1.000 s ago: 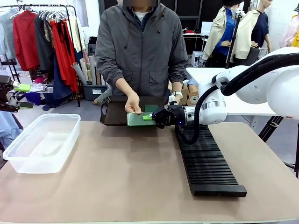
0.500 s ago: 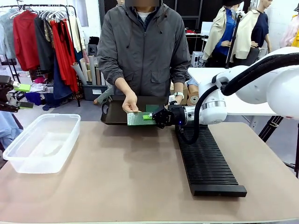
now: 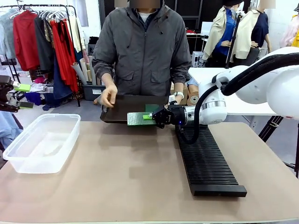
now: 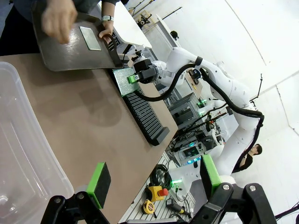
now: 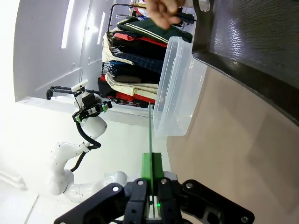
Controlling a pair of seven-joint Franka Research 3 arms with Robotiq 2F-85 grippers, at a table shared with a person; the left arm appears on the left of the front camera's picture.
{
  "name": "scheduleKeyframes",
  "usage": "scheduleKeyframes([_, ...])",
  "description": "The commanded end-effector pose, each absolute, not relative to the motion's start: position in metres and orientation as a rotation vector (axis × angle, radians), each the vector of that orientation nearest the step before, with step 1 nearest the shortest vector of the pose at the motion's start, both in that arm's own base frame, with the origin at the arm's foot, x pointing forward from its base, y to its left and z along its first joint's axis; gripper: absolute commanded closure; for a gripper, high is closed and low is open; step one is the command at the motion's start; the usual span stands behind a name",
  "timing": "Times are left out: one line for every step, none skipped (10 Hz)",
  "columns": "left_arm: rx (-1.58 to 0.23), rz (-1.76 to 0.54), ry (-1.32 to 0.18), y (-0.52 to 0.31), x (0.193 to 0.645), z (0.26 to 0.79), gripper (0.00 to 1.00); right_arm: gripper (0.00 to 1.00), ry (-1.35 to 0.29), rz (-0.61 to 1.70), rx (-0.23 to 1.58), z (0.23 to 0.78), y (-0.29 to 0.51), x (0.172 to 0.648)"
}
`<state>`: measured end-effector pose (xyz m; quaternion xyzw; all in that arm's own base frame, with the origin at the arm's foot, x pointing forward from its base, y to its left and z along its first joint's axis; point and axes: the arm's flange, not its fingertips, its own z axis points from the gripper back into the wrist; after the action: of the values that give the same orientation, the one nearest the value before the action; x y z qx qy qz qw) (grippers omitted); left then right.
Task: Sort PCBs into racks and boxes based on the side picked up.
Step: If the short side of the Blank PCB is picked up, insert it into the PCB Rack ; if the long side is picked up, place it in the Organizing box.
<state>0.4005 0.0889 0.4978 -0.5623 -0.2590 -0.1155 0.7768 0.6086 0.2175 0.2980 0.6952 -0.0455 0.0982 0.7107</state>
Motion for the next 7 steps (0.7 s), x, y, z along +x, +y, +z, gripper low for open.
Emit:
scheduleKeyframes([-1.223, -0.242, -0.561, 0.0889, 0.3998, 0.4996, 0.00, 1.00, -0.125, 0.213, 1.557, 0.3001, 0.2203, 0.6096])
scheduleKeyframes([-1.223, -0.242, -0.561, 0.0889, 0.3998, 0.4996, 0.00, 1.00, -0.125, 0.213, 1.557, 0.3001, 0.2203, 0.6096])
scheduleKeyframes([-1.223, -0.242, -0.561, 0.0889, 0.3998, 0.4996, 0.00, 1.00, -0.125, 0.213, 1.557, 0.3001, 0.2203, 0.6096])
scheduleKeyframes([-1.223, -0.242, -0.561, 0.0889, 0.3998, 0.4996, 0.00, 1.00, -0.125, 0.213, 1.557, 0.3001, 0.2203, 0.6096])
scheduleKeyframes([-1.223, -0.242, -0.561, 0.0889, 0.3998, 0.4996, 0.00, 1.00, -0.125, 0.213, 1.557, 0.3001, 0.2203, 0.6096])
scheduleKeyframes([-1.223, -0.242, -0.561, 0.0889, 0.3998, 0.4996, 0.00, 1.00, -0.125, 0.213, 1.557, 0.3001, 0.2203, 0.6096])
scheduleKeyframes([-1.223, -0.242, -0.561, 0.0889, 0.3998, 0.4996, 0.00, 1.00, -0.125, 0.213, 1.557, 0.3001, 0.2203, 0.6096])
